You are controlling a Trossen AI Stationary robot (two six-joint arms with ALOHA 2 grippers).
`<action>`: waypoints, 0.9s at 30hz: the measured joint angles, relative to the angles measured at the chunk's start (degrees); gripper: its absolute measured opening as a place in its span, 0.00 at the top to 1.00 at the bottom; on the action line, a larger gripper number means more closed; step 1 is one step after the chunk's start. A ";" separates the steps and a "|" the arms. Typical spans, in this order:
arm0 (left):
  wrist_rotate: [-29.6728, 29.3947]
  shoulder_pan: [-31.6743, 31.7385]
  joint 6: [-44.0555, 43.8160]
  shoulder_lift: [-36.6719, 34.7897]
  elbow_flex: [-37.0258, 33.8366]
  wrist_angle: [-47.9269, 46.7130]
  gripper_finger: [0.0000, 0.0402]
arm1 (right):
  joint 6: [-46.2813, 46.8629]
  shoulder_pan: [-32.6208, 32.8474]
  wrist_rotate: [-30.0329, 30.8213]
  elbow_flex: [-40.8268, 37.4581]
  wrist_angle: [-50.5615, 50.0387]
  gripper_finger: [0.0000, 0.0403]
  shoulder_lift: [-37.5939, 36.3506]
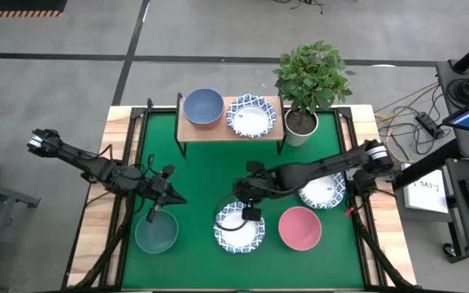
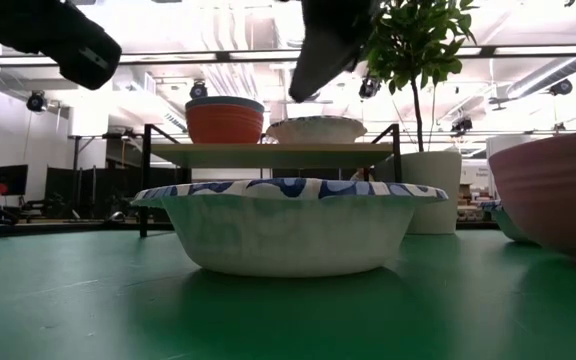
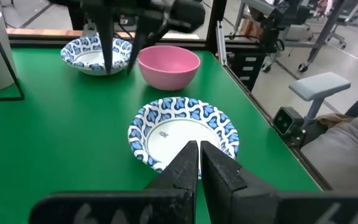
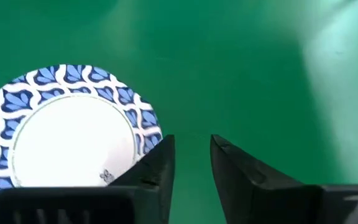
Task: Place and stack bowls onto a shelf
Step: Stack the bottom white patterned bowl on top of the other white patterned bowl on the shelf
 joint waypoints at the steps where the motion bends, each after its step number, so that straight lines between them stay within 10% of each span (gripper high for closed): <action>1: 0.00 0.00 -0.16 0.10 0.02 0.29 1.00 | 0.10 -0.29 -0.79 0.72 -0.04 0.74 0.93; 12: 0.02 -0.13 -0.18 0.51 0.02 0.21 1.00 | -4.25 -1.45 -4.94 3.95 -0.04 0.51 10.18; 27: -0.01 -0.11 0.25 1.17 0.02 0.18 1.00 | -4.25 -1.76 -9.61 3.91 0.13 0.65 16.71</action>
